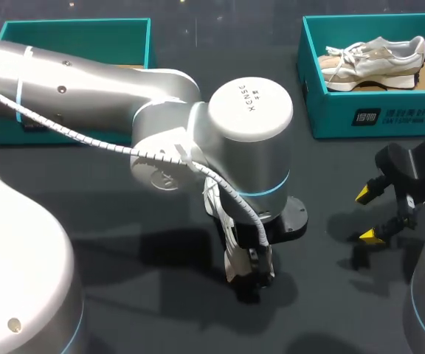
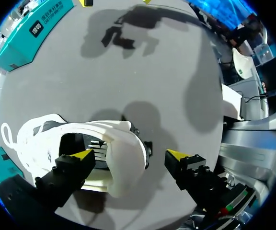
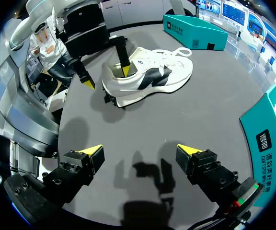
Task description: Take the shoe out of the shoebox, open the shoe tongue, remove and reinsert the insole, then place the shoe into the shoebox
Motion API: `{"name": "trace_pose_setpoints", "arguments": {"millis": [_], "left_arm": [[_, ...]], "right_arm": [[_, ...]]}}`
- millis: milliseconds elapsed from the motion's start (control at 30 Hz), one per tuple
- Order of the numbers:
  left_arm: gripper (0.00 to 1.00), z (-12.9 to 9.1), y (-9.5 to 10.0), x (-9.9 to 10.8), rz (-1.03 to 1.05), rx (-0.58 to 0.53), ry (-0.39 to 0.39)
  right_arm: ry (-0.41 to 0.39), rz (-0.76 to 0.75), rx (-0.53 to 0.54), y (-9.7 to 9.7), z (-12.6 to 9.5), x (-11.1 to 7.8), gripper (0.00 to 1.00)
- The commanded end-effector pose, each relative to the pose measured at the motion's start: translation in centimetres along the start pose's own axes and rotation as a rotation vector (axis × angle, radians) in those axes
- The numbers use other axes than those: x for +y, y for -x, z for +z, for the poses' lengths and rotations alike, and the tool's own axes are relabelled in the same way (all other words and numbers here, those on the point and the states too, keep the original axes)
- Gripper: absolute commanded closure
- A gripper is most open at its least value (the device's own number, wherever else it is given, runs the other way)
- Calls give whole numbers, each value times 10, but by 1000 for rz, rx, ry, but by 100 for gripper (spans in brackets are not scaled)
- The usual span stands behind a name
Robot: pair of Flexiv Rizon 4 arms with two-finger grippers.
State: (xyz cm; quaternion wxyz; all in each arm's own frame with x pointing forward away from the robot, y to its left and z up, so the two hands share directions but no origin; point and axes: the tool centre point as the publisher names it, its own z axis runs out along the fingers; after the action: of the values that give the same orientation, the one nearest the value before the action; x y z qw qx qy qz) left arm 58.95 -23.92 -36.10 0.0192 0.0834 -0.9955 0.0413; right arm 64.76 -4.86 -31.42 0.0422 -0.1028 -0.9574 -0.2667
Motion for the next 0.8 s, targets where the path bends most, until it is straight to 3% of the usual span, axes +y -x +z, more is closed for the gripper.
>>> {"name": "trace_pose_setpoints", "arguments": {"millis": [33, 100, 800], "left_arm": [[8, 8, -1, -5, 4, 3, 17], [16, 10, -1, -7, 11, 6, 27], [24, 19, -6, -1, 53, 14, 92]], "right_arm": [[-1, 0, -3, -2, 0, 0, 0], [-1, 0, -3, -2, 0, 0, 0], [-1, 0, -3, -2, 0, 0, 0]]}}
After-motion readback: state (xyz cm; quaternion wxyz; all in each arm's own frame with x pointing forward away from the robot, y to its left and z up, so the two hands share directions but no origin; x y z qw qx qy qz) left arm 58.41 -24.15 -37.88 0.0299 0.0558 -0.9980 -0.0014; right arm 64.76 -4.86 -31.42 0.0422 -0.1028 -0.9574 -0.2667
